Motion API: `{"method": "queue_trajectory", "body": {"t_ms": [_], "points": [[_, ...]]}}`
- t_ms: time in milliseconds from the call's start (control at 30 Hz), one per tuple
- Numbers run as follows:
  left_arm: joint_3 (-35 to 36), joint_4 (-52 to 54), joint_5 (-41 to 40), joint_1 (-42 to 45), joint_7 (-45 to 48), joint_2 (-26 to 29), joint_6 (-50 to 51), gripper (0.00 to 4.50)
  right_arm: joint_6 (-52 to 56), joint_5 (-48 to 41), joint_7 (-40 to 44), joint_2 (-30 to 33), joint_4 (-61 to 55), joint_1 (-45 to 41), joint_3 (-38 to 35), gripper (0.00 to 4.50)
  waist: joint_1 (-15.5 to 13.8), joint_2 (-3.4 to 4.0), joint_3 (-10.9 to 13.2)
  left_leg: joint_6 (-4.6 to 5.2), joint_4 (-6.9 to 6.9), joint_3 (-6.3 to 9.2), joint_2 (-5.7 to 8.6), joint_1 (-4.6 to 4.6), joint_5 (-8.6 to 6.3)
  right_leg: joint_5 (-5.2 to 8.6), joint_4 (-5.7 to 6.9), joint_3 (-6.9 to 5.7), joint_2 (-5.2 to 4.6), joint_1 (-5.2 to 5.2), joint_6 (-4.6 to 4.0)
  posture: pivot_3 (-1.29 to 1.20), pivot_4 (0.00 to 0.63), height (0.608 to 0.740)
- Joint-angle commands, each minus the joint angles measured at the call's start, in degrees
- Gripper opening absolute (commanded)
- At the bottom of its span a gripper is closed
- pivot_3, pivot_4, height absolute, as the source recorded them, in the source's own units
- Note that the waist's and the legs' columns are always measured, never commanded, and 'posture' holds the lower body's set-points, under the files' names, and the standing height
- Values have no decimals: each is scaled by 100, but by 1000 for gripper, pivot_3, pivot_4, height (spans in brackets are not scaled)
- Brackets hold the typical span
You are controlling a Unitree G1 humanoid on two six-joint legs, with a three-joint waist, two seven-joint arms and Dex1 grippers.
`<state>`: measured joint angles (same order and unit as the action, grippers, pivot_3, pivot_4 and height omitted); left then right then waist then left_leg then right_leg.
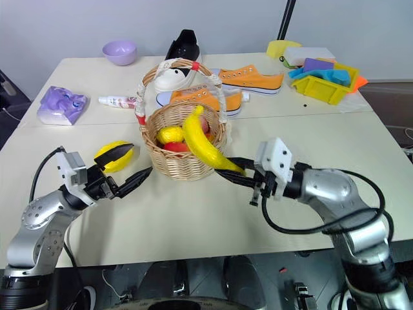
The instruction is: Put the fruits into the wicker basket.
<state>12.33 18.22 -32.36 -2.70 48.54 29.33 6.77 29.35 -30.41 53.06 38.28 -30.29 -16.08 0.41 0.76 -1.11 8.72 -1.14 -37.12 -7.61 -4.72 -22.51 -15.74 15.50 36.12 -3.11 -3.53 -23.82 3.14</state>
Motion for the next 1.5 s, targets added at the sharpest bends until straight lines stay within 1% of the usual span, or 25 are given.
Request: {"method": "queue_trajectory", "body": {"t_ms": [33,100,167,233,300,367,467,700,733,767,867,900,967,1033,1133,1200,1267,1333,1400,1467,1500], "points": [[81,223,31,-83,-87,-13,-118,4500,202,46,-108,-279,510,-798,347,343,1,0,0,0,0,0,0,1,0,0,1,0,0,0,0,0,150,740],[96,303,47,-194,-150,-53,-141,4500,366,131,-206,-505,841,-1266,604,343,25,1,0,0,-2,-3,-1,1,0,-1,3,1,-2,-1,0,0,150,740],[92,355,46,-247,-199,-78,-140,4500,467,246,-298,-658,1086,-1557,763,343,18,0,0,0,-3,-4,-2,1,0,-2,5,1,-4,-2,0,0,150,740],[102,449,45,-316,-264,-94,-125,4500,850,239,-644,-992,1569,-2102,760,343,11,0,0,0,-3,-3,-3,1,0,-2,7,-1,-5,-2,-1,0,150,740],[106,489,81,-356,-326,-95,-146,4500,1175,275,-835,-1187,1850,-2449,821,343,8,1,0,0,-5,-8,-3,-2,1,-4,10,1,-8,-8,-3,0,150,740],[104,516,75,-369,-360,-90,-139,4500,1327,356,-898,-1295,1971,-2619,939,343,-6,0,-1,0,-6,-8,-3,-5,1,-5,10,0,-9,-9,-5,0,150,740],[96,544,57,-371,-400,-85,-138,4500,1713,338,-1274,-1604,2238,-2901,845,343,19,-1,-2,0,-4,-8,-3,-5,1,-6,10,-1,-14,-9,-4,0,150,740],[54,510,51,-283,-462,-83,-121,4500,1908,440,-1461,-1809,2475,-3087,849,343,25,-1,-2,0,-3,-10,-3,-12,1,-15,11,-2,-10,-15,10,0,150,740],[40,506,56,-267,-476,-89,-116,4500,1943,440,-1463,-1808,2441,-3074,851,1389,27,-1,-2,0,-3,-10,-3,-12,1,-15,11,-2,-9,-15,10,0,150,740],[25,495,73,-251,-489,-92,-119,4500,1923,468,-1415,-1766,2377,-3038,891,1726,27,0,-2,0,-2,-10,-3,-12,1,-16,11,-2,-9,-15,11,0,150,740],[46,462,52,-215,-538,-87,-93,4500,1936,380,-1360,-1667,2046,-2859,802,3294,18,-1,-2,0,-2,-10,-3,-13,1,-17,11,-3,-8,-16,13,0,150,740],[60,468,54,-228,-540,-78,-102,4500,1864,379,-1306,-1579,1875,-2755,795,3704,19,-1,-2,0,-3,-10,-3,-14,1,-17,11,-3,-8,-17,14,0,150,740],[75,501,49,-275,-551,-74,-104,4500,1792,330,-1379,-1556,1654,-2605,645,3704,17,-1,-2,0,-2,-9,-3,-16,1,-18,10,-4,-9,-18,15,0,150,740],[87,525,48,-326,-577,-87,-108,4500,1480,297,-1367,-1500,1277,-2345,445,3704,17,-1,-2,0,-1,-9,-3,-18,1,-18,10,-4,-9,-19,15,0,150,740],[117,546,61,-395,-635,-105,-126,4500,1114,85,-1120,-1308,649,-1725,128,3704,-1,-4,-4,0,-1,-7,-3,-21,1,-18,10,-6,-7,-21,16,0,150,740],[190,545,124,-443,-768,-137,-180,4500,660,204,-1020,-1106,345,-1152,-56,3704,-8,-5,-5,0,0,-6,-3,-21,0,-18,8,-7,-7,-21,16,0,150,740],[308,532,128,-474,-949,-165,-162,4500,360,226,-1137,-1054,163,-703,-336,3704,0,-7,-6,0,-1,-5,-2,-20,0,-18,7,-7,-8,-17,16,0,150,740],[375,526,177,-510,-1058,-154,-176,4500,-110,401,-1079,-931,106,-378,-428,3704,14,-6,-5,0,-3,-6,-2,-19,0,-17,7,-6,-7,-17,15,0,150,740],[549,540,207,-610,-1300,-242,-206,4500,-531,542,-979,-759,17,218,-628,3704,15,-6,-6,0,-4,-7,-1,-16,0,-16,7,-4,-5,-17,13,0,150,740],[679,558,300,-731,-1510,-353,-290,4500,-783,664,-910,-602,-54,738,-701,3704,4,-10,-7,0,-2,-6,-1,-8,0,-15,6,-4,-5,-10,13,0,150,740],[701,566,351,-768,-1560,-383,-321,4500,-848,682,-903,-564,-64,865,-700,3704,1,-9,-7,0,-2,-5,-2,-5,0,-13,6,-5,-4,-5,10,0,150,740]]}}
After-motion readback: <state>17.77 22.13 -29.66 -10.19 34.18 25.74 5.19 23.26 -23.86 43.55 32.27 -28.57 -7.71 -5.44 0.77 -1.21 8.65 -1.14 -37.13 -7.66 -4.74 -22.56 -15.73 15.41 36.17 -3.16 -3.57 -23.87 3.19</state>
